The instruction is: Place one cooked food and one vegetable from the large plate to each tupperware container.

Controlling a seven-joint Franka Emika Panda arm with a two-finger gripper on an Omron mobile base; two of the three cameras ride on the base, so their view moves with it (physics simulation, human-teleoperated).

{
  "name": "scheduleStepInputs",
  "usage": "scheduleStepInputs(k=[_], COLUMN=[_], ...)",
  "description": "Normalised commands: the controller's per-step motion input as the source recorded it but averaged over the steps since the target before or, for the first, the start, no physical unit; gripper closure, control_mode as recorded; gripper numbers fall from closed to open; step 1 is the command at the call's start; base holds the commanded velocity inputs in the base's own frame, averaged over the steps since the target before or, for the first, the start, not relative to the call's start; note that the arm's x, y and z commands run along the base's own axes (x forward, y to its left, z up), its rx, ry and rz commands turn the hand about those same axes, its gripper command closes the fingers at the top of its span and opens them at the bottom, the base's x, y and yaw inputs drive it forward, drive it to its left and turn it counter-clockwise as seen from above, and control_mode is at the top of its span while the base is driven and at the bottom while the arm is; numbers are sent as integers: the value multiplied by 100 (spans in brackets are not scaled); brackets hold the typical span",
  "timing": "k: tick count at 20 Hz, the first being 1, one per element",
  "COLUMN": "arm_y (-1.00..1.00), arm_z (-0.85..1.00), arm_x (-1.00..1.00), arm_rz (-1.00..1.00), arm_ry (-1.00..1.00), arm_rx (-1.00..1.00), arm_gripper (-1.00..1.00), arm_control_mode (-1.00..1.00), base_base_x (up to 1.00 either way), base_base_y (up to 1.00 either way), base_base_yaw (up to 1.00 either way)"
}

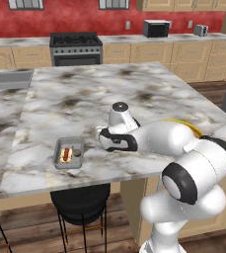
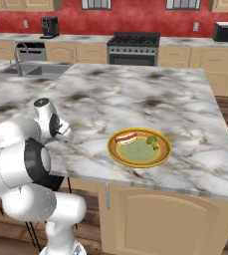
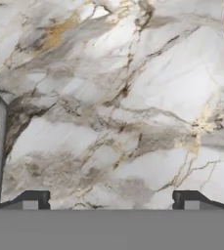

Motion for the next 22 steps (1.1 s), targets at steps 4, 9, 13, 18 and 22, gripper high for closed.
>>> scheduleStepInputs(k=[4, 9, 13, 18, 22], arm_y=[-79, -79, -95, -93, -67], arm_z=[16, 22, 1, 0, 15], arm_x=[0, 0, 18, 30, 22], arm_rz=[-33, -23, -4, 0, 1], arm_ry=[1, 3, 21, 16, 2], arm_rx=[0, 0, 2, 2, 0], arm_gripper=[-100, -100, -100, -100, -100], arm_control_mode=[-100, -100, -100, -100, -100], base_base_x=[0, 0, 0, 0, 0], base_base_y=[0, 0, 0, 0, 0], base_base_yaw=[0, 0, 0, 0, 0])
